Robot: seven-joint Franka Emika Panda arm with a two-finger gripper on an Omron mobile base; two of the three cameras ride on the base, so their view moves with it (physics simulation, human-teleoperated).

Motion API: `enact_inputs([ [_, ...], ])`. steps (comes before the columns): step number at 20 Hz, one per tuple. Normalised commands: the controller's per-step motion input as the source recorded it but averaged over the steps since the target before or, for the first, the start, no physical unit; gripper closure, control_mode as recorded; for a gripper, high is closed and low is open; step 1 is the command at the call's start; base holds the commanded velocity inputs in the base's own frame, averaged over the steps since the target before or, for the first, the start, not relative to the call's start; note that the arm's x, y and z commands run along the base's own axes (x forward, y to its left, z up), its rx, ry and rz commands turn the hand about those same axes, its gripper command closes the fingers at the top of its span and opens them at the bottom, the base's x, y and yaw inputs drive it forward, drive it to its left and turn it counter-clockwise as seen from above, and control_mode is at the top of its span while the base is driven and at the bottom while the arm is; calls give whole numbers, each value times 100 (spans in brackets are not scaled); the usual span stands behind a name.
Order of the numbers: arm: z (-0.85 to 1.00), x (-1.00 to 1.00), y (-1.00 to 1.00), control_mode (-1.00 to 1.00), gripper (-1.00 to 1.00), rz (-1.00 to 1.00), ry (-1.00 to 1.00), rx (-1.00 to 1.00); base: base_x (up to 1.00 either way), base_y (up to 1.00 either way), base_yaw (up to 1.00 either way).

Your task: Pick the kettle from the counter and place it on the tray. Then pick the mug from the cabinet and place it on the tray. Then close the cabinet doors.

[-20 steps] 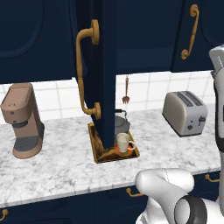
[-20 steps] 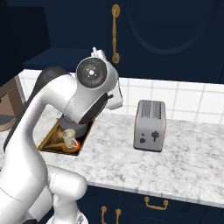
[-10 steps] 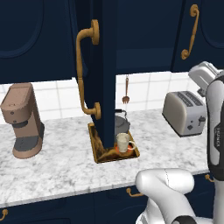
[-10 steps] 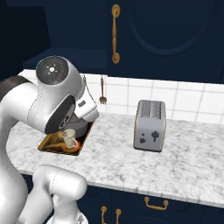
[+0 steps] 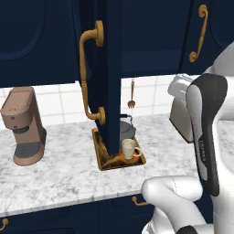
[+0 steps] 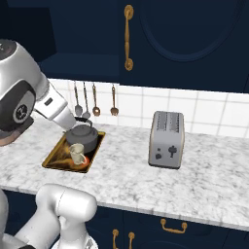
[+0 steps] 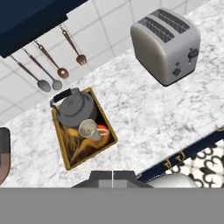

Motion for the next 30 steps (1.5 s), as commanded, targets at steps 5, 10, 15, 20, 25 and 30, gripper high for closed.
enact_inputs([
  [5, -14, -54, 80, -100, 100, 19, -1, -18, 0, 0, 0],
  [10, -9, -57, 92, -100, 100, 20, -3, -17, 0, 0, 0],
  [15, -1, -35, 75, -100, 100, 14, -6, -13, 0, 0, 0],
  [20, -10, -13, 68, -100, 100, 8, -16, -13, 0, 0, 0],
  [25, -25, -2, 72, -100, 100, 0, -17, -14, 0, 0, 0],
  [30, -20, 0, 74, -100, 100, 0, -20, -10, 0, 0, 0],
])
